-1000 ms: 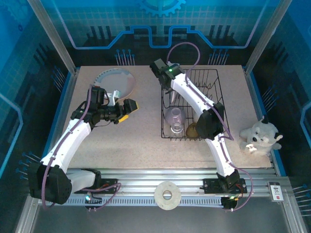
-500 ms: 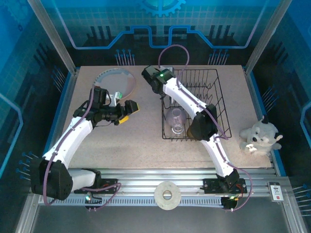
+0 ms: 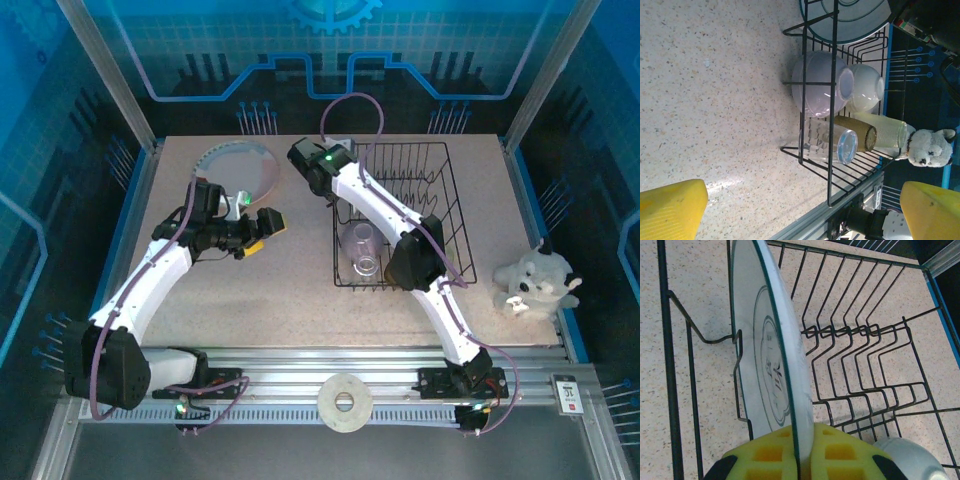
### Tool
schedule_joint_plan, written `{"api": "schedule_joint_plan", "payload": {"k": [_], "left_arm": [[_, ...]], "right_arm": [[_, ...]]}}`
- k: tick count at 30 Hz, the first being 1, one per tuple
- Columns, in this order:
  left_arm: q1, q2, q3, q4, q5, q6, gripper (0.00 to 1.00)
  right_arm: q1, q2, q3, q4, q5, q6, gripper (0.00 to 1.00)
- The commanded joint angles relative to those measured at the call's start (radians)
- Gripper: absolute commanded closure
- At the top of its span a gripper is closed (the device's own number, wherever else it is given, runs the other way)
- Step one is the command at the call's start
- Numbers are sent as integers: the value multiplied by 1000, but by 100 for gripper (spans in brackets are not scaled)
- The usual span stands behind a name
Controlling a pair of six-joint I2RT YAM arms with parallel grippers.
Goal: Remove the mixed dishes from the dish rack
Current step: Pick up the plate from the dish rack.
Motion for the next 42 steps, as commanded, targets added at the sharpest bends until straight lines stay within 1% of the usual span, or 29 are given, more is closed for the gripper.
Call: {"api": "schedule_joint_plan", "payload": {"k": [1, 5, 8, 13, 19, 23, 28, 32, 42], "left_arm": [[-9, -26, -3, -26, -24, 17, 1], [-10, -17, -13, -27, -22, 16, 1], [-10, 6, 21, -46, -12, 13, 1], [-12, -21, 20, -26, -19, -7, 1], [-13, -27, -15, -3, -10, -27, 1], [-13, -38, -29, 9, -9, -40, 1], [-13, -45, -27, 13, 6, -59, 1], [-17, -58, -21, 7, 11, -70, 1], [-16, -109, -65, 25, 43, -62, 1]], "right_arm": [[23, -45, 29, 9, 47, -41, 100], [22, -62, 15, 12, 57, -47, 100], [20, -99, -16, 49, 45, -61, 100], [6, -127, -40, 58, 46, -62, 100], [-6, -200, -135, 110, 24, -59, 100], [-13, -234, -166, 128, 6, -62, 100], [-24, -276, -212, 155, 10, -77, 100], [-41, -316, -256, 198, -11, -92, 100], [-63, -378, -276, 214, -66, -104, 100]]}}
